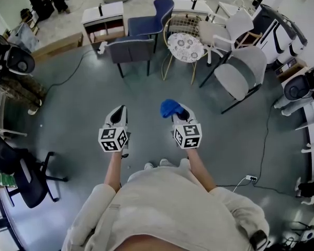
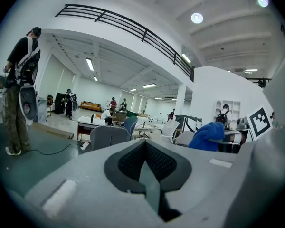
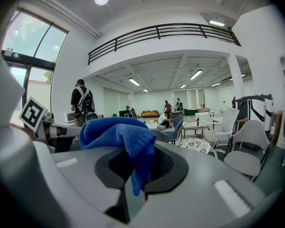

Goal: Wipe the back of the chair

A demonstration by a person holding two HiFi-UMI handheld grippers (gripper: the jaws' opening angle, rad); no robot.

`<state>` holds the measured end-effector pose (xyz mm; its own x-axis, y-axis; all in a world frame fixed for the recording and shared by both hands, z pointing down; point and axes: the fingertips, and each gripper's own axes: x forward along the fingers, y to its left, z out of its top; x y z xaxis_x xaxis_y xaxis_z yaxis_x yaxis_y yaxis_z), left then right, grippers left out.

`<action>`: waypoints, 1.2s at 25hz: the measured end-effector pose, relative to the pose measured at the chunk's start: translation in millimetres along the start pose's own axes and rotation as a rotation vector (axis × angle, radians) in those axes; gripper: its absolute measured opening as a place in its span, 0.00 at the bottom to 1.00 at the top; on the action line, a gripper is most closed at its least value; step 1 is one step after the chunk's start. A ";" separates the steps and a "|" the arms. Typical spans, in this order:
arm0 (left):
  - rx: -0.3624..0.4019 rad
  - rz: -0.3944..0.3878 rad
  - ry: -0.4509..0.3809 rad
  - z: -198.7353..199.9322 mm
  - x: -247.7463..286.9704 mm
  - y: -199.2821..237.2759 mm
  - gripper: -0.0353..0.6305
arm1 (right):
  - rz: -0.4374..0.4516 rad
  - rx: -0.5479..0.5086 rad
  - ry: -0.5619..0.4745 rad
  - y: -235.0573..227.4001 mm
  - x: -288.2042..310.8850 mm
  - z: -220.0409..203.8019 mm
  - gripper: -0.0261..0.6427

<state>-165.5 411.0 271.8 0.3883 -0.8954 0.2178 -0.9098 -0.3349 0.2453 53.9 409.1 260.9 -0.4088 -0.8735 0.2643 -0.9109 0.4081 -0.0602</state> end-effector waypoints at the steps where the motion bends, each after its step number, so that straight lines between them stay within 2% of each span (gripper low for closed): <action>1: 0.000 -0.003 0.002 -0.4 0.3 0.7 0.05 | 0.002 -0.003 0.002 2.3 0.1 -0.3 0.11; 9: -0.014 -0.013 0.032 -16.4 11.5 0.3 0.05 | 0.009 -0.004 0.031 -1.4 10.9 -10.6 0.11; 16: -0.020 0.009 0.041 -21.0 43.0 19.8 0.05 | 0.028 0.008 0.038 -14.8 49.2 -16.7 0.11; 22: -0.007 0.028 0.054 -12.2 100.8 37.9 0.05 | 0.062 0.021 0.040 -39.2 108.5 -13.3 0.11; 30: 0.019 0.036 0.043 39.2 198.2 51.6 0.05 | 0.086 0.040 0.018 -93.8 194.8 30.8 0.11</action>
<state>-141.3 204.7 290.6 0.3609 -0.8937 0.2665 -0.9257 -0.3086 0.2185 58.0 192.5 288.5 -0.4853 -0.8304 0.2737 -0.8739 0.4706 -0.1215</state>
